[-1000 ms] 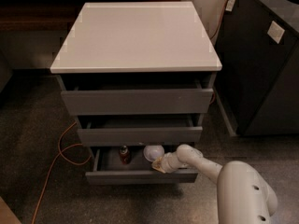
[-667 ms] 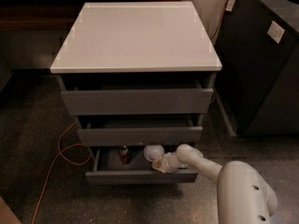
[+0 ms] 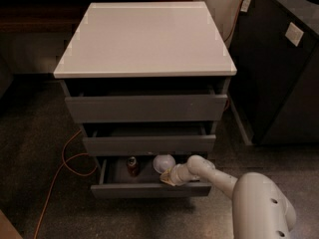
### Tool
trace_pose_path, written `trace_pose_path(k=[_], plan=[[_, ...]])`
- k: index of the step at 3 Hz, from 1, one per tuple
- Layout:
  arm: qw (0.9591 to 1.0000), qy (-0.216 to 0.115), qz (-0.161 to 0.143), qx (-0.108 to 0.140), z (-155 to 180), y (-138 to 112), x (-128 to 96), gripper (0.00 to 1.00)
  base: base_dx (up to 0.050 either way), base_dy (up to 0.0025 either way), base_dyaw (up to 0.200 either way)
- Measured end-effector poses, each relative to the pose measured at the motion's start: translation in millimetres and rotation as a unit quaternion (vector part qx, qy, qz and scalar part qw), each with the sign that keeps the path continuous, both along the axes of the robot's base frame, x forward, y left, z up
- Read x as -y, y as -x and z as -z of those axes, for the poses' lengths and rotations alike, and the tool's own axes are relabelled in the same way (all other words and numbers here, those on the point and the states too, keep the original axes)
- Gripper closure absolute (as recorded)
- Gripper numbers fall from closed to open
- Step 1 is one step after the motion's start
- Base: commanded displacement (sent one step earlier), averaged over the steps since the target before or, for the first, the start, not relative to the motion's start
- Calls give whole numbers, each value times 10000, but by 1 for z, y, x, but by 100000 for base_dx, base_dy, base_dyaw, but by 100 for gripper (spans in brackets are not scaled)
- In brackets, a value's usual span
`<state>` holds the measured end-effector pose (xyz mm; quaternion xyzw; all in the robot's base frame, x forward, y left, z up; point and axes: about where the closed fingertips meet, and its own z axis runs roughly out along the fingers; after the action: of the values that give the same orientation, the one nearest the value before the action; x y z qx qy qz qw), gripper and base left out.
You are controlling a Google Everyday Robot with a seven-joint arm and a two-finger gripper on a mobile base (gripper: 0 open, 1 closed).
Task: Pick coke can from bottom drawer and place on counter
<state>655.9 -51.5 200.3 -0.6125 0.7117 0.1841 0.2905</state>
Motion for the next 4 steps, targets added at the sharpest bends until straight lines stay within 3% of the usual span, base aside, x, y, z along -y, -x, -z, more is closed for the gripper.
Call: trace_pose_path(k=[3,4], plan=[[9987,403,178,-244,4,-28,3,100,0,0,0],[9974,630,75,-334,11,-27,-4,100,0,0,0]])
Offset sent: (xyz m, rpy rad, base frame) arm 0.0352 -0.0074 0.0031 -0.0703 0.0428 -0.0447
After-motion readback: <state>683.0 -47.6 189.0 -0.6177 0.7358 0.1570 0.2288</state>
